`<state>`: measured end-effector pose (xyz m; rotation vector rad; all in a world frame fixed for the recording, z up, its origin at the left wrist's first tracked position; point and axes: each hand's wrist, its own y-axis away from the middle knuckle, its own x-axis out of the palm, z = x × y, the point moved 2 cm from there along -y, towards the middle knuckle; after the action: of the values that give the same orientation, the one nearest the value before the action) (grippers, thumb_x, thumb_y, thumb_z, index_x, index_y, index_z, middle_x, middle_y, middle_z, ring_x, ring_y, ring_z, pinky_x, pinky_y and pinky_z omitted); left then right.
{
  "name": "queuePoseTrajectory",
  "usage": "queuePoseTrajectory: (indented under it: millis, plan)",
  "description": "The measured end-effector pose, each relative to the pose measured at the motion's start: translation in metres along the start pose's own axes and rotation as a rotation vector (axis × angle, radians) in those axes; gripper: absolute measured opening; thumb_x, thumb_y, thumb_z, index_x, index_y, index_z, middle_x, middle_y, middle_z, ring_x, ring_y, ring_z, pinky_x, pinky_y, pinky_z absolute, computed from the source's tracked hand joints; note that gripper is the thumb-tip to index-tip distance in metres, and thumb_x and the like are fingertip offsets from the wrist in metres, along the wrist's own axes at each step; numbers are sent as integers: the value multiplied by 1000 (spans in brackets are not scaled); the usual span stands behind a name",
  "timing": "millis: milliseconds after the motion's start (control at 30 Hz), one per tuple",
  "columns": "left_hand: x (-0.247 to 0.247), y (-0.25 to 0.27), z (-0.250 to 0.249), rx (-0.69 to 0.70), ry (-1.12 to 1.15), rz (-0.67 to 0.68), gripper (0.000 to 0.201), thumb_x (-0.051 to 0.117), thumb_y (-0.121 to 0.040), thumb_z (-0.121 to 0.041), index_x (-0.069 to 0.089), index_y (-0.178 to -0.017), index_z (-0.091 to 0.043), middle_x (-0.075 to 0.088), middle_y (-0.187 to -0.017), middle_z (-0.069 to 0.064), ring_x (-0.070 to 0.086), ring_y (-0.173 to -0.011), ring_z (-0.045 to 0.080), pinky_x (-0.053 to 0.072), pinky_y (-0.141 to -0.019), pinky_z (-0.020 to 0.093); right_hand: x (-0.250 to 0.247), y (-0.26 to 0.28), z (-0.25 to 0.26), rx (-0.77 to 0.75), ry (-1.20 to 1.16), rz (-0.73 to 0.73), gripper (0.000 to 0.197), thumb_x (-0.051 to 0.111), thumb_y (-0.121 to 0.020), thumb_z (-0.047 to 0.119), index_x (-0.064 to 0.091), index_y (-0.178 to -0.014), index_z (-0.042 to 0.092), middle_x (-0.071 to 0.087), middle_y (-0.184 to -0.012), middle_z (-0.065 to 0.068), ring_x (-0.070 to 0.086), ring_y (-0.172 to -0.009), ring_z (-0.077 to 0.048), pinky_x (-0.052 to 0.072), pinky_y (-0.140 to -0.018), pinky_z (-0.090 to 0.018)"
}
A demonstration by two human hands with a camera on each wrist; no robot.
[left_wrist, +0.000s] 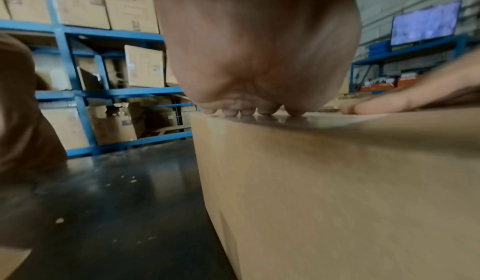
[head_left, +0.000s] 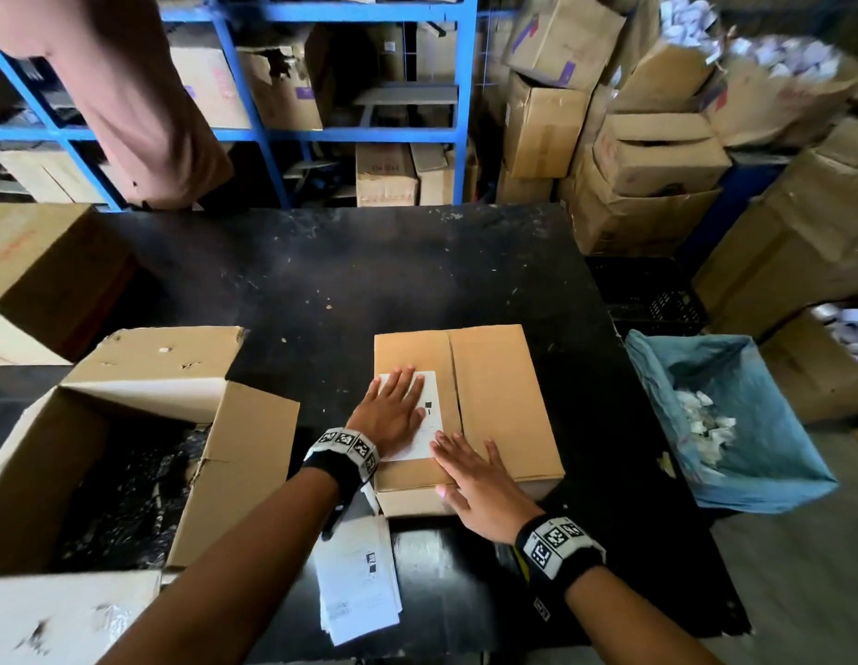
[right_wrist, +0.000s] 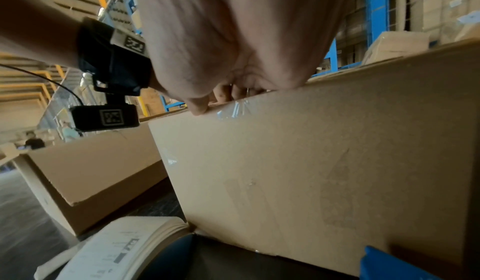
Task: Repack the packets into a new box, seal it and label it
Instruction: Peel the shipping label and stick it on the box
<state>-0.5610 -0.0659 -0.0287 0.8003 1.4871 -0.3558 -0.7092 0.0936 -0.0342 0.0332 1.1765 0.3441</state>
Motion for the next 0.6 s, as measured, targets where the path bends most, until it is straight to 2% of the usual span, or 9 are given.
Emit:
queuePoseTrajectory:
  millis: [133,233,300,367,400,500,533,600]
  plan:
    - [-5,-15,-11,-39,-25,31,61,12,-105,-44,2,-160,-19,-8,-168,6,-6,-154,32,7,-124,51,0,-1,-2,-8,-68,-9,67,36,-107,43,8,-164,22,-2,-171,8,-13,-153,-7,-12,-125,-51]
    - [-4,-6,-19,-19,-18,10,59,14,-105,-43,0,-160,-25,-7,-168,2,-8,-153,33,3,-123,52,0,0,-5,-9,-156,-86,69,46,-105,42,16,-163,18,7,-171,2,-8,-151,-2,-4,-127,-51]
    - [1,11,-26,16,5,15,59,14,-105,-45,-1,-159,-26,-9,-168,2,-10,-153,33,2,-124,53,-3,4,-7,-4,-209,-137,73,50,-104,43,16,-162,16,11,-170,1,-6,-150,-1,-3,-128,-42]
    - [10,34,-34,34,30,14,62,14,-105,-49,-1,-160,-23,-13,-167,4,-14,-153,31,2,-124,54,-9,12,-10,18,-217,-153,78,54,-102,45,14,-163,16,9,-171,1,-3,-153,-5,-4,-127,-33]
    - [13,45,-38,47,29,1,66,14,-105,-53,-2,-160,-21,-15,-166,5,-17,-152,30,1,-124,53,-12,15,-13,35,-194,-157,82,57,-100,46,13,-163,16,7,-171,1,-2,-156,-10,-2,-127,-34]
    - [27,73,-51,100,-23,-46,78,17,-101,-65,-5,-159,-18,-20,-164,6,-21,-151,28,-8,-123,51,-18,27,-27,84,7,-121,89,59,-97,48,6,-164,20,-4,-171,-1,-5,-158,-19,2,-128,-51]
    - [32,78,-55,101,-49,-70,81,18,-99,-69,-4,-159,-18,-18,-165,6,-19,-152,28,-7,-123,52,-19,30,-31,101,75,-110,89,57,-98,49,4,-164,23,-8,-171,-1,-7,-158,-21,1,-127,-55]
    - [38,81,-59,66,-94,-108,83,18,-98,-71,4,-160,-17,-7,-167,8,-9,-154,29,3,-123,56,-19,33,-36,130,144,-96,86,53,-100,49,0,-164,25,-13,-170,-1,-10,-157,-23,1,-125,-60]
